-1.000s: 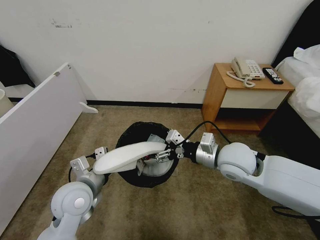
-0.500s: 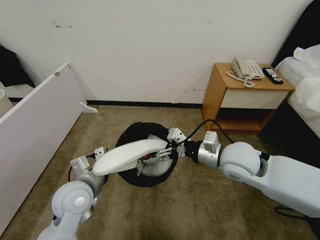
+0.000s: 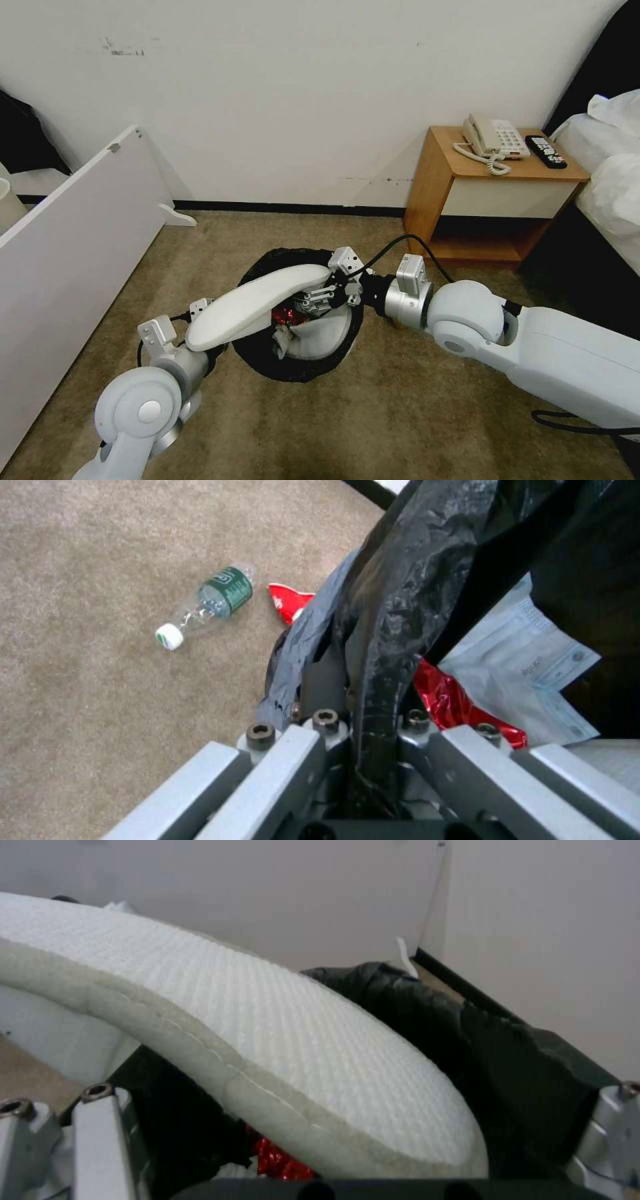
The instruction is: Pick up the trash bin and place the garbage on the floor into it.
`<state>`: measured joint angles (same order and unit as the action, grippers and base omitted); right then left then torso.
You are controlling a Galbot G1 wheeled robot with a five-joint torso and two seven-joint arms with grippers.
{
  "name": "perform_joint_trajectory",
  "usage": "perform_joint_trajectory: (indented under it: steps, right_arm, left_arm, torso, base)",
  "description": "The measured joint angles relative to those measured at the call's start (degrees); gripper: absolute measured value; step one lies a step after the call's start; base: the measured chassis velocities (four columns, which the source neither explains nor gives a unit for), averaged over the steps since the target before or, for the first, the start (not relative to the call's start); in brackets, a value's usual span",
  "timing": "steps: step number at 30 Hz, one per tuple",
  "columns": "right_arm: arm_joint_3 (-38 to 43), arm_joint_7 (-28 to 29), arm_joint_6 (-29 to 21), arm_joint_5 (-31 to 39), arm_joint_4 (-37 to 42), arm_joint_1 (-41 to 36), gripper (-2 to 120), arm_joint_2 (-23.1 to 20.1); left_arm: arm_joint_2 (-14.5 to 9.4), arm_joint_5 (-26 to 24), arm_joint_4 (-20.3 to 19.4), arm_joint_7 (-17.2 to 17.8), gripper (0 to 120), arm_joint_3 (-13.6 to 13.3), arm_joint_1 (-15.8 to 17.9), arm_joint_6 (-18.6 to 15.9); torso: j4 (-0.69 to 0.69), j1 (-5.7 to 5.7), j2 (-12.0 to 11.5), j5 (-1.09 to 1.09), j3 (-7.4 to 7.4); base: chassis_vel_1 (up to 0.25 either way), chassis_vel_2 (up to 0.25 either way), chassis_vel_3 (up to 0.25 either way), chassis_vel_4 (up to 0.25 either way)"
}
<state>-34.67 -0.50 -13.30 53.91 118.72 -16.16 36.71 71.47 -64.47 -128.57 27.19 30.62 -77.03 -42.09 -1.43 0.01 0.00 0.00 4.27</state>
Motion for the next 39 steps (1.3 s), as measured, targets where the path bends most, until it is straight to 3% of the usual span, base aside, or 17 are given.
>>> perform_joint_trajectory:
  steps: [14,31,39]
  right_arm:
    - [-1.13,0.38,-2.23,5.35,1.24,1.05,91,0.46]
    - [1.13,0.29,-3.93,9.38,6.93,0.61,91,-4.17]
    - [1.81,0.90,-4.08,11.68,7.11,0.59,91,-4.21]
  left_arm:
    - [-0.33,-0.56,-0.03,0.17,1,0.39,0.80,-0.10]
    - [-0.48,-0.06,0.38,0.55,1,0.45,1.10,0.05]
    - [-0.44,0.13,0.11,0.62,1,0.53,0.79,0.07]
  torso:
    - [0.00,0.00,0.00,-0.01,0.00]
    - [-0.01,0.00,0.00,0.00,0.00]
    - [0.00,0.00,0.00,0.00,0.00]
  base:
    - [0.000,0.000,0.000,0.000]
    - [0.000,0.000,0.000,0.000]
    - [0.000,0.000,0.000,0.000]
